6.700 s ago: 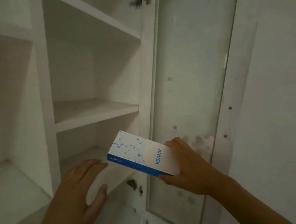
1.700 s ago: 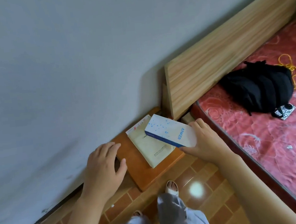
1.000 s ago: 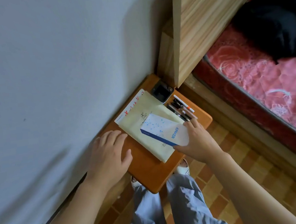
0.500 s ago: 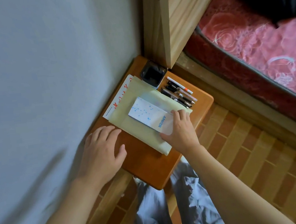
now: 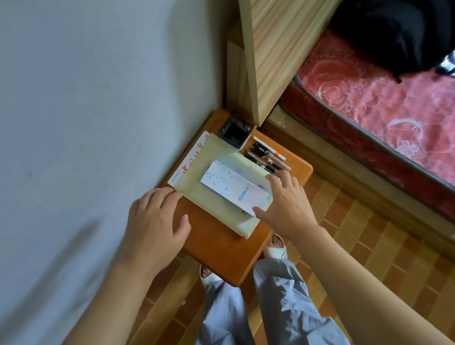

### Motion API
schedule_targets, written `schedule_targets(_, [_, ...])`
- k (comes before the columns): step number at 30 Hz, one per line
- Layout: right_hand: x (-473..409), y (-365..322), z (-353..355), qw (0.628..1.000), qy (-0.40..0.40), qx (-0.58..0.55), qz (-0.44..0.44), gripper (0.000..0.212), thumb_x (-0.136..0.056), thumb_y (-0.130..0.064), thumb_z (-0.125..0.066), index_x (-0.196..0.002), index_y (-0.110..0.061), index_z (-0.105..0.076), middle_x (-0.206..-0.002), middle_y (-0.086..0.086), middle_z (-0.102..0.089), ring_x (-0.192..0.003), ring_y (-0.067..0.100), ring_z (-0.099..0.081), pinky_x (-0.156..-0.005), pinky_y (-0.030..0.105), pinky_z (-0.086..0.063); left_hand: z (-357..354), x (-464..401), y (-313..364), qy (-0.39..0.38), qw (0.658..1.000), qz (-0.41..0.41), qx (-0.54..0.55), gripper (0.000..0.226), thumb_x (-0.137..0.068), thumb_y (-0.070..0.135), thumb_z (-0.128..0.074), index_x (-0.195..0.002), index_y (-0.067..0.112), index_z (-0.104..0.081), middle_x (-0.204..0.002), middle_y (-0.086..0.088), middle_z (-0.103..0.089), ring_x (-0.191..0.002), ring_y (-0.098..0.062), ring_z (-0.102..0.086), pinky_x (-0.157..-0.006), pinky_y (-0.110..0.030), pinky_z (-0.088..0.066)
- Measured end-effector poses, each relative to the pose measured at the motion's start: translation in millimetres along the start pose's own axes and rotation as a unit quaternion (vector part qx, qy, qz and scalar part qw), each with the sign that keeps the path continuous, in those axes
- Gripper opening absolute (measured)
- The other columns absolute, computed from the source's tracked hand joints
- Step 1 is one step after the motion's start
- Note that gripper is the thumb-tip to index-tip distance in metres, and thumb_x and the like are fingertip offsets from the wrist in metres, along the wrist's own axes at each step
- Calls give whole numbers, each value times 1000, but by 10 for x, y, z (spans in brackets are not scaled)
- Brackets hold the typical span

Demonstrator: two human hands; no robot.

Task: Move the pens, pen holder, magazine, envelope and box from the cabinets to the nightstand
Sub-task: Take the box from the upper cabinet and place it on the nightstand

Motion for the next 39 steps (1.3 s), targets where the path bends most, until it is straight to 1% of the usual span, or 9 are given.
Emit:
schedule_targets(6, [426, -198, 851, 998, 22, 28, 52, 88, -86, -66, -68, -156, -23, -37, -161, 3, -34, -147, 28, -33, -118, 47, -36, 734, 374, 189, 38, 999, 33, -8, 50, -96, 42, -46, -137, 17, -60, -141, -4, -58, -133, -24, -50, -111, -46, -43])
schedule_targets(13, [1044, -506, 1947, 987, 47, 42, 147, 84, -87, -60, -67, -157, -23, -36, -163, 4, -30, -148, 29, -33, -118, 49, -35, 1550, 1025, 387, 87, 993, 73, -15, 54, -95, 45, -42, -137, 15, -58, -141, -8, -58, -132, -28, -50, -107, -48, -45])
schedule_targets(19, [1389, -746, 2485, 971, 51, 57, 225, 82, -92, -61, -61, -160, -27, -32, -167, 2, -25, -154, 27, -24, -124, 48, -26, 1942, 1808, 367, 153, 975, 162, -10, 49, -98, 37, -57, -140, 13, -55, -143, -9, -57, -132, -30, -51, -106, -49, -46])
schedule_targets(22, [1424, -955, 2612, 960, 50, 56, 271, 78, -93, -61, -58, -159, -27, -33, -167, 0, -27, -154, 25, -25, -124, 49, -26, 1995, 2205, 358, 182, 958, 222, -11, 49, -99, 39, -57, -141, 14, -55, -144, -9, -56, -134, -30, -50, -107, -49, -44])
schedule_targets(25, [1506, -1234, 2561, 945, 33, 74, 317, 75, -95, -61, -55, -158, -26, -36, -166, 0, -29, -154, 25, -26, -124, 51, -28, 1950, 2581, 384, 188, 941, 283, 11, 49, -100, 40, -55, -142, 15, -54, -147, -8, -54, -136, -31, -47, -109, -51, -42])
schedule_targets(28, [1757, -1529, 2461, 930, 11, 70, 360, 70, -97, -58, -56, -156, -26, -37, -166, 1, -30, -154, 26, -26, -125, 54, -28, 1920, 3034, 455, 199, 923, 328, 22, 51, -101, 44, -50, -145, 17, -51, -150, -6, -51, -140, -29, -44, -112, -52, -41])
schedule_targets(31, [2108, -1781, 2447, 912, 7, 63, 405, 68, -97, -58, -55, -156, -30, -36, -167, -2, -29, -154, 24, -27, -125, 52, -28, 1946, 3533, 485, 220, 901, 372, 35, 53, -102, 48, -47, -147, 20, -50, -152, -4, -49, -143, -27, -42, -115, -51, -39])
schedule_targets(35, [2564, -2054, 2525, 889, 31, 59, 453, 69, -96, -61, -53, -155, -30, -37, -166, -3, -30, -154, 22, -26, -123, 48, -27, 2110, 4083, 503, 270, 878, 393, 33, 50, -102, 46, -49, -144, 19, -52, -150, -5, -51, -141, -28, -43, -113, -52, -40])
schedule_targets(39, [3183, -2349, 2572, 864, 63, 52, 497, 70, -96, -58, -56, -156, -28, -37, -166, -2, -31, -153, 22, -26, -124, 46, -27, 2202, 4766, 538, 303, 863, 405, 15, 57, -99, 52, -40, -143, 19, -53, -148, -5, -52, -139, -29, -44, -111, -52, -41])
Point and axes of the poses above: each hand's wrist, its own x-axis away from the middle knuckle, its own z-axis out of the back of the hand, y = z × x, the point moved 8 cm from there along -x, towards the middle knuckle
